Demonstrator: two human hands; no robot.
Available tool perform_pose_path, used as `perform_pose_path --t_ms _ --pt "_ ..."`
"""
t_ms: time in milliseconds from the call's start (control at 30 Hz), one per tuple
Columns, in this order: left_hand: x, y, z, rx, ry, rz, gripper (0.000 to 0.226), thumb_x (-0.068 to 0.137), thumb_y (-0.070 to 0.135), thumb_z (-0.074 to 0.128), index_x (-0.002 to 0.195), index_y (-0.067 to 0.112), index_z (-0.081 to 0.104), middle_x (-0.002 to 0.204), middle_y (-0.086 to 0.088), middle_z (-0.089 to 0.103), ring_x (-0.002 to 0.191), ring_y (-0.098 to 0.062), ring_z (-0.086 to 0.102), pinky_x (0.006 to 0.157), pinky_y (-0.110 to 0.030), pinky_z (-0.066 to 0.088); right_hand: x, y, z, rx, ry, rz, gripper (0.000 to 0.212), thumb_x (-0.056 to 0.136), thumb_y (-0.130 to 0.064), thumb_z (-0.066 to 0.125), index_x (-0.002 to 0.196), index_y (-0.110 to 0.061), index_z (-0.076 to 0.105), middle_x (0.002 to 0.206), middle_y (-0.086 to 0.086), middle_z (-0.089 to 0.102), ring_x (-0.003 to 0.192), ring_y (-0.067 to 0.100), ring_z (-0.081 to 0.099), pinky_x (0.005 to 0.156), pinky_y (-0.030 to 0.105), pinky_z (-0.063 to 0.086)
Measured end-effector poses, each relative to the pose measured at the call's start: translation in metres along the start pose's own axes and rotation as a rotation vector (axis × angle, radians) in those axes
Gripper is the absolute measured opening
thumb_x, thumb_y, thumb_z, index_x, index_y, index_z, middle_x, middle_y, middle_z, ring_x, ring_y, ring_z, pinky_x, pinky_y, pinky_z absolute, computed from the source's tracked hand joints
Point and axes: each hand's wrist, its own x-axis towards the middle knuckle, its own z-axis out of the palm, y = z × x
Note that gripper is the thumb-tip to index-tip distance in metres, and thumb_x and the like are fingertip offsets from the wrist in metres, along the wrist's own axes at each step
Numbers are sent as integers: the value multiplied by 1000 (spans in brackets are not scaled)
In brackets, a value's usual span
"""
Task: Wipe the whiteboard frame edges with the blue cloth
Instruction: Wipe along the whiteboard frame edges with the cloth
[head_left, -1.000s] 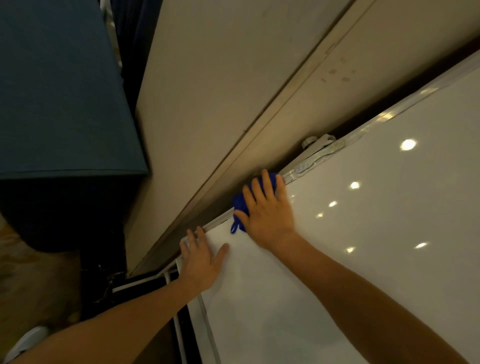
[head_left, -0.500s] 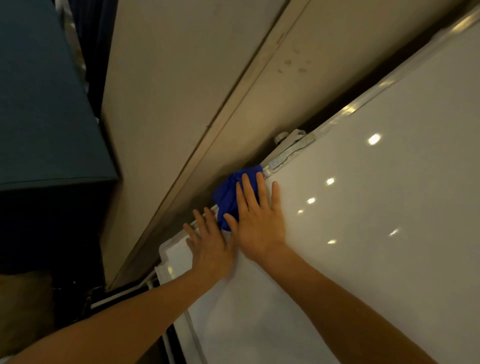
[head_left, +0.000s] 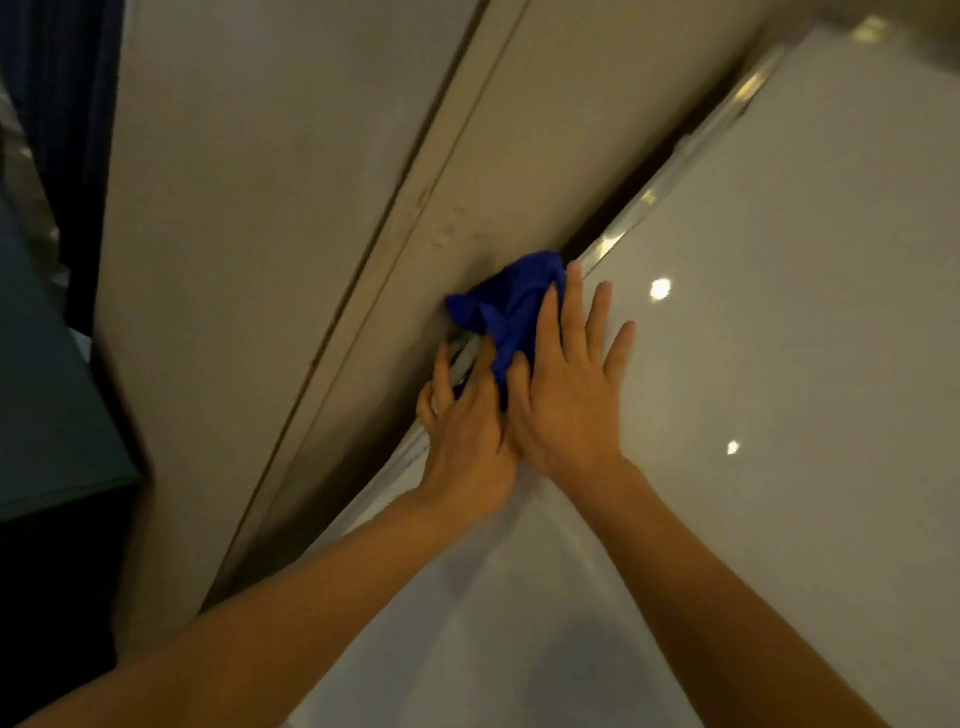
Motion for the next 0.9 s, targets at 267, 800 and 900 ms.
perform_pose_path --t_ms 267,800,900 --pt "51 27 -2 324 -92 136 72 91 49 35 154 20 16 162 -10 20 150 -33 8 120 -49 11 65 33 -11 -35 -134 -67 60 101 -37 30 155 -16 16 164 14 8 150 35 -1 120 52 -1" --pt "-7 -59 -18 286 -376 243 83 97 41 40 146 21 -24 158 -3 -27 150 -19 -13 119 -30 0 33 25 14 -87 -130 -417 60 86 -18 65 143 -18 46 151 13 42 146 37 22 118 52 20" --pt "-2 -56 -30 276 -343 256 83 92 38 54 151 17 -2 162 -8 1 150 -24 8 118 -37 14 20 24 18 -81 -185 -399 52 97 -33 51 146 -18 42 155 8 37 150 31 13 121 51 16"
